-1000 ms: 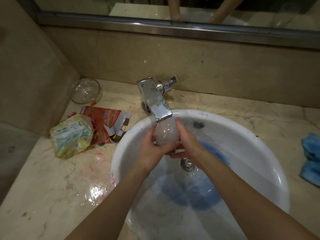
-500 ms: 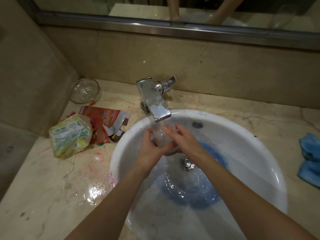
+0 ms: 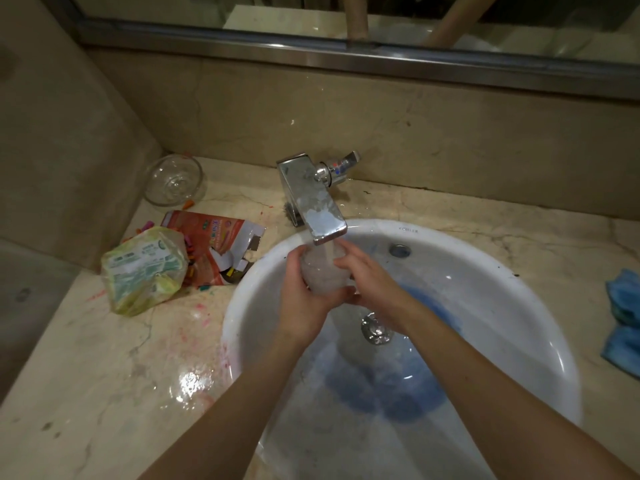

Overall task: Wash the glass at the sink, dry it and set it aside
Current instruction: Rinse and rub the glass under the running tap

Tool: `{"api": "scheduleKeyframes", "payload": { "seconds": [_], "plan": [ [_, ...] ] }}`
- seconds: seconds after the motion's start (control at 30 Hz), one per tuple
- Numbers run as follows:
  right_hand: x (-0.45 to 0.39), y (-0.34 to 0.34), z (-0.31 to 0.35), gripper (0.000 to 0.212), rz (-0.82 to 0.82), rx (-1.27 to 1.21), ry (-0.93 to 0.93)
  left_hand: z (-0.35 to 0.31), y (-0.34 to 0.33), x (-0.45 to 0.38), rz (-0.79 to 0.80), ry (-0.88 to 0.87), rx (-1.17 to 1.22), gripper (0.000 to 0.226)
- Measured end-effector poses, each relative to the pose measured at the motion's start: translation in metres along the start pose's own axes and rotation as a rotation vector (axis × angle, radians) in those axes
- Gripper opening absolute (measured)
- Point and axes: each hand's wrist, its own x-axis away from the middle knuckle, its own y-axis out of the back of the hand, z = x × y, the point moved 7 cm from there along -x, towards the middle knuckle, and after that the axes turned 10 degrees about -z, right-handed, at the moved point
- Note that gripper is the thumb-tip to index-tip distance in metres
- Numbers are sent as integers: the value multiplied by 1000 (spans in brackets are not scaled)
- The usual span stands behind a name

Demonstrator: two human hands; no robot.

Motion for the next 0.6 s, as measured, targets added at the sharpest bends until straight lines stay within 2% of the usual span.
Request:
{"api": "scheduleKeyframes", "payload": {
  "seconds": [0.33, 0.43, 0.6],
  "plan": [
    [-1, -6, -11, 33, -35, -78, -177, -7, 4, -3, -16, -44, -184, 88],
    [-4, -6, -14, 34, -40, -95, -183, -7, 5, -3, -11, -29, -206, 79],
    [-4, -5, -18, 48, -26, 2, -211, -6, 5, -1, 26, 21, -228, 59]
  ]
}}
